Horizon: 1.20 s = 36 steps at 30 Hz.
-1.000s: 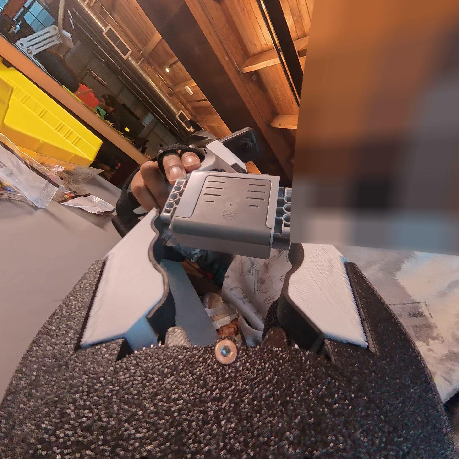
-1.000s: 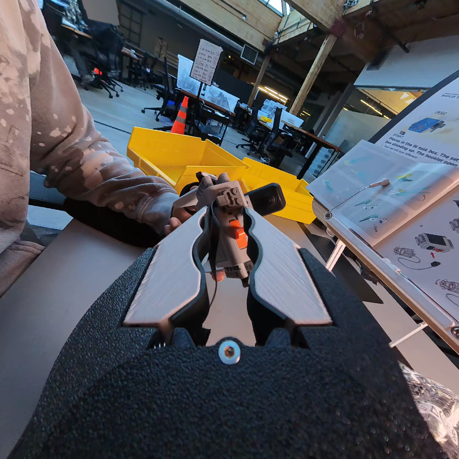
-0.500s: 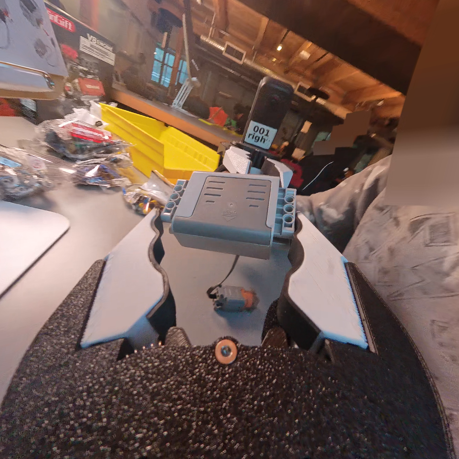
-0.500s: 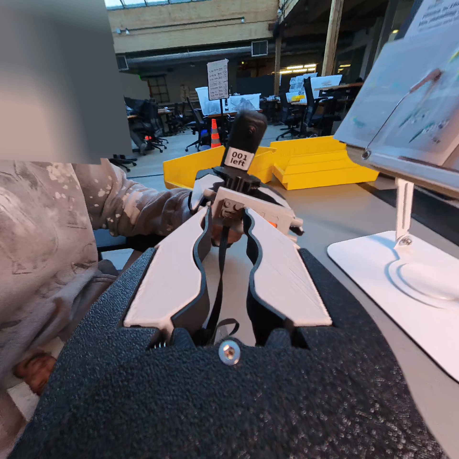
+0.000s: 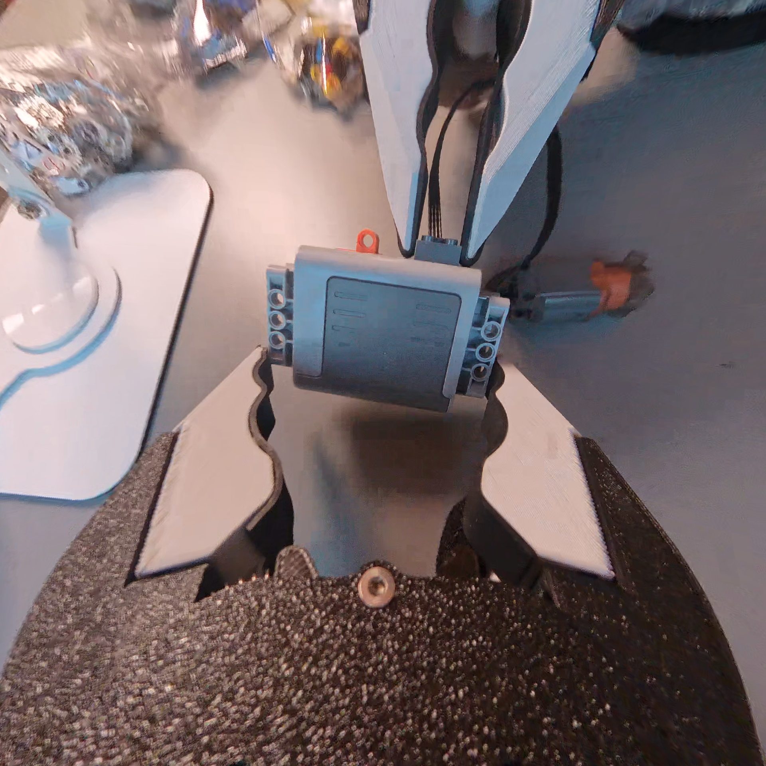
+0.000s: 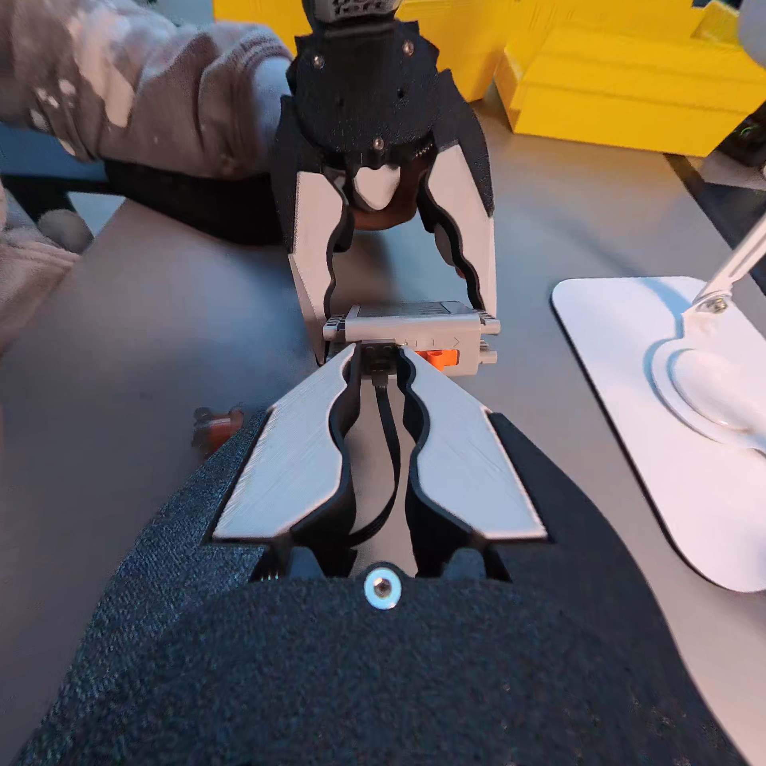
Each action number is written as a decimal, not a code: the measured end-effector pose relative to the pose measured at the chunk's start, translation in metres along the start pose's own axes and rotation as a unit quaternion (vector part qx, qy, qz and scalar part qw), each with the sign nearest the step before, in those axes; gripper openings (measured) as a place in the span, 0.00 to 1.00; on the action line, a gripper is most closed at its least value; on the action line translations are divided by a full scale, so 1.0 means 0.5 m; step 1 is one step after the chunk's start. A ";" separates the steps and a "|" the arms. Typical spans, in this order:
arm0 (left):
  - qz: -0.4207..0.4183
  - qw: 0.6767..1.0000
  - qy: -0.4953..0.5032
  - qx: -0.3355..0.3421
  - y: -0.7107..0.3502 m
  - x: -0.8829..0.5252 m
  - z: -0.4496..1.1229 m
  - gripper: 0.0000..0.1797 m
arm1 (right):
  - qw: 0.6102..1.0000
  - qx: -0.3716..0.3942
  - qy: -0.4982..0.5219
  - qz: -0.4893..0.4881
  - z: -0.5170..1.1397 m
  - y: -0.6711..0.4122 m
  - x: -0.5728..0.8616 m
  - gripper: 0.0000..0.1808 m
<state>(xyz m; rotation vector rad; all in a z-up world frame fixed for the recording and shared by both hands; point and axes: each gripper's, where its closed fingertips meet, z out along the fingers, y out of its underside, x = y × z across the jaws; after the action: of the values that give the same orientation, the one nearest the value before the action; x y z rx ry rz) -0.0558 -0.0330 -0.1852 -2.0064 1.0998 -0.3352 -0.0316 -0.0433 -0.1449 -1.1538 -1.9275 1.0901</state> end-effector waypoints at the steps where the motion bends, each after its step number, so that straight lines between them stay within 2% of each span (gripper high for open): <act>1: -0.004 1.000 0.006 -0.020 0.016 0.002 0.005 0.55 | 1.000 -0.014 -0.003 -0.004 0.010 0.009 -0.001 0.08; 5: -0.024 0.999 0.021 -0.041 0.034 0.006 0.003 0.56 | 1.000 -0.029 -0.008 0.005 0.025 0.024 -0.002 0.09; 11: -0.053 0.998 0.040 0.009 -0.005 0.011 -0.010 0.61 | 0.998 -0.055 -0.007 0.003 0.037 0.039 -0.005 0.08; 17: -0.041 0.997 0.042 -0.046 0.017 0.014 0.026 0.59 | 0.995 -0.100 -0.014 0.008 0.059 0.067 -0.013 0.08; 29: -0.044 0.998 0.049 -0.022 0.015 0.008 0.021 0.58 | 0.997 -0.077 -0.002 0.021 0.054 0.058 -0.008 0.08; 31: -0.041 0.998 0.035 -0.032 0.031 -0.006 0.013 0.58 | 0.995 -0.093 0.018 0.015 0.039 0.078 0.006 0.08; 33: -0.072 0.997 0.027 -0.020 0.047 -0.025 -0.006 0.58 | 0.997 -0.067 0.030 0.035 0.011 0.072 0.018 0.08; 36: -0.062 0.997 0.042 -0.016 0.033 -0.010 0.005 0.58 | 0.999 -0.051 0.010 0.012 0.024 0.045 -0.007 0.08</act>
<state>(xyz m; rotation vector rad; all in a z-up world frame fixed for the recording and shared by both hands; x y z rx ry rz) -0.0671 -0.0324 -0.1987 -2.1105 1.0391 -0.4719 -0.0313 -0.0442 -0.1707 -1.2421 -1.9784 0.9980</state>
